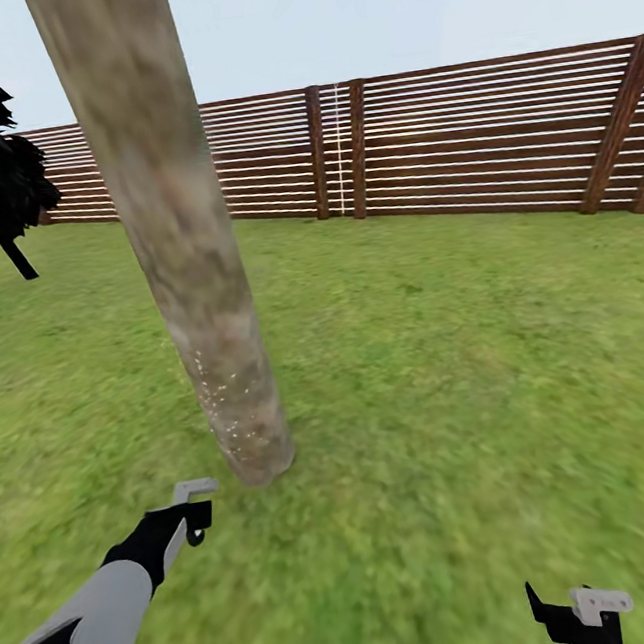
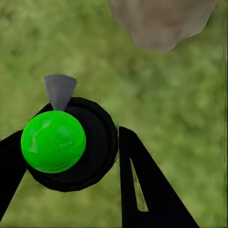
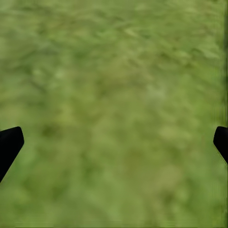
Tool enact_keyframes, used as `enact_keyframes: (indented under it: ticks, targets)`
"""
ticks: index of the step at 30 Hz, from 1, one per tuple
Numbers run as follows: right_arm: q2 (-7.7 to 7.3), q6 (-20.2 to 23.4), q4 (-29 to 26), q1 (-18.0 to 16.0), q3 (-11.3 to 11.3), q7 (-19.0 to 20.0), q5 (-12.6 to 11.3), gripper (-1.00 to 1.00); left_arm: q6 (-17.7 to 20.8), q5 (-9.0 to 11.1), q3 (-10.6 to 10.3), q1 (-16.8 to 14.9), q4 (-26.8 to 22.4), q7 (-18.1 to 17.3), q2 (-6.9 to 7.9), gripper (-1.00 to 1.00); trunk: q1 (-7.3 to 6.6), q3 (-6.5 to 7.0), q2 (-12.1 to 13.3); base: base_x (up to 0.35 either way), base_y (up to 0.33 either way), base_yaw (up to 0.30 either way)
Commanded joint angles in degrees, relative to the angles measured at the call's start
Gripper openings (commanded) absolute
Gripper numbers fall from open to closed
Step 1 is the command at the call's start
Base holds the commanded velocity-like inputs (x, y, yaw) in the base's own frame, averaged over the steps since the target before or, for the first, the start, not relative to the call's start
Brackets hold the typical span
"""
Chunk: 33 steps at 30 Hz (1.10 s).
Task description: In the garden, pick up the pesticide atomizer on the floor and spray pesticide onto both trees until each tree trunk is fully covered.
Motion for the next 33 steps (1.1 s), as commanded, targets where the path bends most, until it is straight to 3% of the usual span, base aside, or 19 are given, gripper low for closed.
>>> enact_keyframes:
  ticks: [1, 7, 15, 29, 33]
  targets:
    - [0.0, 0.0, 0.0, 0.0, 0.0, 0.0, -0.01, 1.0, 0.01, -0.03, 0.33, -0.01, 0.0, 0.08, -0.07, -1.0, 0.0, 0.0, 0.0, 0.101, -0.271, 0.174]
    - [0.0, 0.0, 0.0, 0.0, 0.0, -0.01, -0.01, 1.0, -0.06, 0.08, 0.65, 0.06, 0.26, 3.58, -0.59, -1.0, 0.0, 0.0, 0.0, 0.088, -0.271, 0.257]
    - [0.0, 0.0, 0.0, 0.0, 0.0, -0.01, -0.01, 1.0, -0.23, 0.08, 0.66, 0.06, 0.25, 3.71, -0.67, -1.0, 0.0, 0.0, 0.0, 0.025, -0.271, 0.266]
    - [0.07, -0.09, 0.0, 0.0, 0.08, 0.17, 0.15, 1.0, -0.32, 0.08, 0.7, 0.04, 0.25, 3.71, -0.7, -1.0, 0.0, 0.0, 0.0, 0.0, -0.272, 0.02]
    - [0.09, -0.09, 0.0, 0.0, 0.09, 0.17, 0.15, 1.0, -0.32, 0.08, 0.68, 0.04, 0.36, 3.71, -0.75, -1.0, 0.0, 0.0, 0.0, 0.0, -0.272, 0.233]
